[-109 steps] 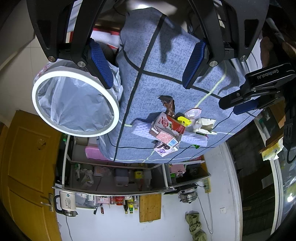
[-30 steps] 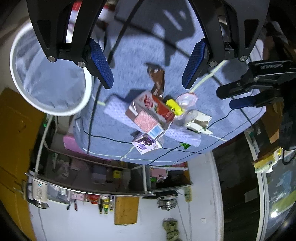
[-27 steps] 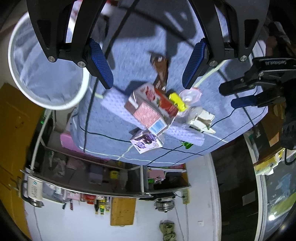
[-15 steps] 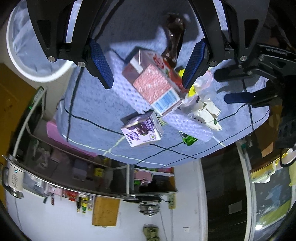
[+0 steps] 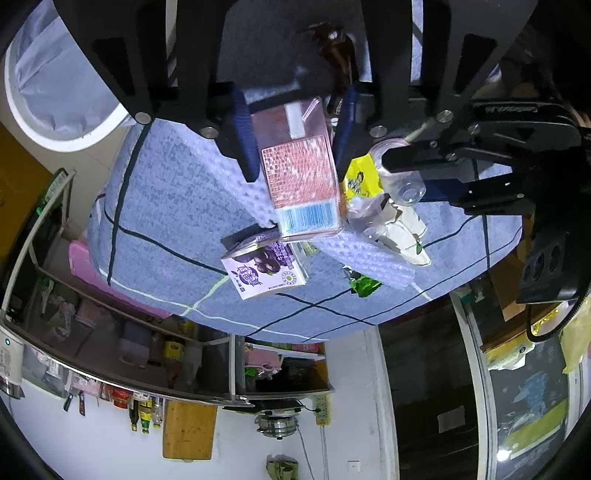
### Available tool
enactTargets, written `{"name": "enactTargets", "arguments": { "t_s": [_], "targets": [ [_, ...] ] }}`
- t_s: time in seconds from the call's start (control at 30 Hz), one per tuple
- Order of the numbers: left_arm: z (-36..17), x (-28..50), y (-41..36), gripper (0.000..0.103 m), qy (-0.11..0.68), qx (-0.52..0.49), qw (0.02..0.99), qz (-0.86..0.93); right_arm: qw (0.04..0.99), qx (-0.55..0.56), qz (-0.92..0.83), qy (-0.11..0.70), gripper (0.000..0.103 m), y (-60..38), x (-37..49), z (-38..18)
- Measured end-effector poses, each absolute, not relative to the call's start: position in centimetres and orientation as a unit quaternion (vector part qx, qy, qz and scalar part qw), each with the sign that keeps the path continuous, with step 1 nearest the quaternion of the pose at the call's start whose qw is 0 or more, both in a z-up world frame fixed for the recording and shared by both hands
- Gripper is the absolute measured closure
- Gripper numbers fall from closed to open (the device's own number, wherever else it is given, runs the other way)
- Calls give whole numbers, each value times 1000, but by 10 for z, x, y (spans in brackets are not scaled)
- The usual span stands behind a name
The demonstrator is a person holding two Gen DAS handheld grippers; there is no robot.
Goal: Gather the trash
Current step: 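Grasp the pink juice carton with the right tool while the left tool grasps the clear plastic cup, then carry carton and cup over the bin and open both tools to drop them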
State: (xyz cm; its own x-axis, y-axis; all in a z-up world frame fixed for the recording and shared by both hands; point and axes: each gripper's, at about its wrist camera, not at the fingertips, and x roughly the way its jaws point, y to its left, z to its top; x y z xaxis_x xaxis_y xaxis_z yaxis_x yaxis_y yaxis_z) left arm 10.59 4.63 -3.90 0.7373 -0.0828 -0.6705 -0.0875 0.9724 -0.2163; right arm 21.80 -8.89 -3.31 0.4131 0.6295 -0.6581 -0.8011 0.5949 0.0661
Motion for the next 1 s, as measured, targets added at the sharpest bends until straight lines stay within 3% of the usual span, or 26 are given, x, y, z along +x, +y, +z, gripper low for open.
{"name": "enactTargets", "arguments": {
  "t_s": [1.0],
  "targets": [
    [8, 85, 25, 70, 322, -96, 942, 2, 883, -65, 364, 290, 65, -149, 169, 7]
  ]
}}
